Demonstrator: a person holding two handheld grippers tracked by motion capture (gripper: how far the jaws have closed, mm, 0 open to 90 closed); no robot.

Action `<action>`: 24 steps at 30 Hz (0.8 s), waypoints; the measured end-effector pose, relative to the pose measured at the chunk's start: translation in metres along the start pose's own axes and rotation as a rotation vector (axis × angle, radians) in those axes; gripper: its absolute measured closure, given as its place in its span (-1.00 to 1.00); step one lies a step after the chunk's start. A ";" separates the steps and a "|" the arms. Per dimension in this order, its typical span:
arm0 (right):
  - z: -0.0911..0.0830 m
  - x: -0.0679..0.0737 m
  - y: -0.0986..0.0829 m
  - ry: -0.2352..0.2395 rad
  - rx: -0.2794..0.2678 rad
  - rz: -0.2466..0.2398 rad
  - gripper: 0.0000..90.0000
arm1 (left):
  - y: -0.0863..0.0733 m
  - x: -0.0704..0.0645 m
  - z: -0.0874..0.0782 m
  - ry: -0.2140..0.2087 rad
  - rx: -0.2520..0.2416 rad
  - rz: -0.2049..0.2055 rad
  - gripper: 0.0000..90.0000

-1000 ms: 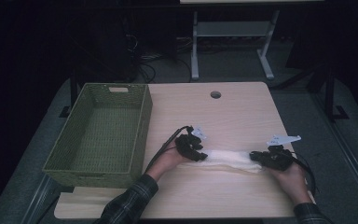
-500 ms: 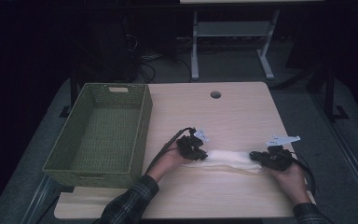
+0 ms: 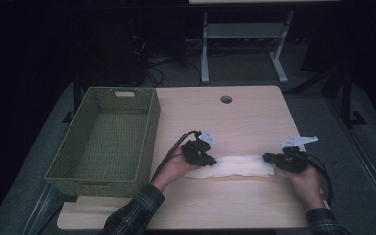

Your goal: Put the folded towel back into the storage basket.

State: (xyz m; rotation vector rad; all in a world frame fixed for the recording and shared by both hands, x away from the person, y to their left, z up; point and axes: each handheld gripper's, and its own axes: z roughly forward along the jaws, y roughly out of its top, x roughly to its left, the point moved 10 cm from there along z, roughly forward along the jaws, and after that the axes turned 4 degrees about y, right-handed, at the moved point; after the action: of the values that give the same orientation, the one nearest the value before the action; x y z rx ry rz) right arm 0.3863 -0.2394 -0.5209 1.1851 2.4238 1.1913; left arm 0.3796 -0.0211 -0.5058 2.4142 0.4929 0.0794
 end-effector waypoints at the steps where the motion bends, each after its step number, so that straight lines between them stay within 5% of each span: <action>1: -0.001 0.000 0.003 0.001 -0.004 -0.001 0.91 | 0.002 0.000 -0.003 -0.002 -0.012 -0.007 0.90; 24: -0.012 0.025 0.120 0.034 -0.126 -0.140 0.90 | 0.027 0.023 -0.115 0.162 -0.148 -0.021 0.90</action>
State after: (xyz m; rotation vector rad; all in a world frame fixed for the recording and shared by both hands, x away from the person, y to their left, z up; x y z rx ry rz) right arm 0.4327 -0.1853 -0.4209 0.9505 2.3715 1.3093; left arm 0.3894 0.0374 -0.4006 2.2678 0.5659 0.2939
